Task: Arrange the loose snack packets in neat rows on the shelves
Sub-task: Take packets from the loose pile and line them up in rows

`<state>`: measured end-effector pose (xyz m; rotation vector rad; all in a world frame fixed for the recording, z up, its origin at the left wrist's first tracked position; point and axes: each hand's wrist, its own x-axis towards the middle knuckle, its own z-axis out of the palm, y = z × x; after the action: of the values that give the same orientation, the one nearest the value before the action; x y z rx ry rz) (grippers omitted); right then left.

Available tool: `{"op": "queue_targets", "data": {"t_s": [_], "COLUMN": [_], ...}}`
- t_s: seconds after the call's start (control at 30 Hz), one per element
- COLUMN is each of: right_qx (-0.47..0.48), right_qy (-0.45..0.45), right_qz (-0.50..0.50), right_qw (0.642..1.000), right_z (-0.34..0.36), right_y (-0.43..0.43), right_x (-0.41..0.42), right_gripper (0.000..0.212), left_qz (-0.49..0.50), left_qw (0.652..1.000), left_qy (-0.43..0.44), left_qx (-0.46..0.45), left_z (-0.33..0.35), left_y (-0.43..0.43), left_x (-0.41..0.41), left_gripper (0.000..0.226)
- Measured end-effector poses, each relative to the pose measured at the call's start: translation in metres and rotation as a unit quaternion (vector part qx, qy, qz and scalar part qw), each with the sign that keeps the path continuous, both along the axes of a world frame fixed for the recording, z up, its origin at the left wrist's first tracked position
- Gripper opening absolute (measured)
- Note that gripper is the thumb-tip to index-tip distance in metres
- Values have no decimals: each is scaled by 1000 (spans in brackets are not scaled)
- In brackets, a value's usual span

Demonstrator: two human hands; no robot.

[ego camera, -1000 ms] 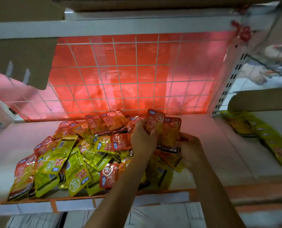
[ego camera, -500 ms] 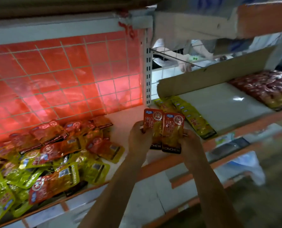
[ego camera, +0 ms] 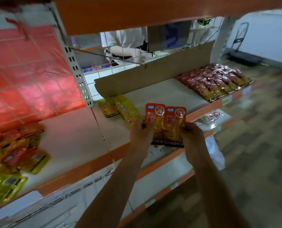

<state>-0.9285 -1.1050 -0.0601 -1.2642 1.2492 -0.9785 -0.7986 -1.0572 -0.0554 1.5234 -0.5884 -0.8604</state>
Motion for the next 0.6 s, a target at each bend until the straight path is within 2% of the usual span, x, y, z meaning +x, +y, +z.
{"op": "queue_targets", "data": {"t_s": [0.2,0.4,0.47,0.6], "right_qx": [35,40,42,23], "right_qy": [-20,-53,-49,-11], "right_qz": [-46,-90,-105,-113], "right_qw": [998,994,992,993], "right_z": [-8,-11,-10,-9], "right_y": [-34,-79,-99,-144], "right_x": [-36,-55,-59,-62], "right_gripper": [21,20,24,15], "left_qz": [-32,-54,-60,-61], "left_qw": [999,997,996,998], "left_qy": [-7,-58,-59,-33], "left_qx": [3,14,11,14], "left_z": [-4,-9,-9,-7], "left_y": [-40,-94,-117,-168], "left_x": [-36,-49,-53,-56], "left_gripper": [17,12,10,21]}}
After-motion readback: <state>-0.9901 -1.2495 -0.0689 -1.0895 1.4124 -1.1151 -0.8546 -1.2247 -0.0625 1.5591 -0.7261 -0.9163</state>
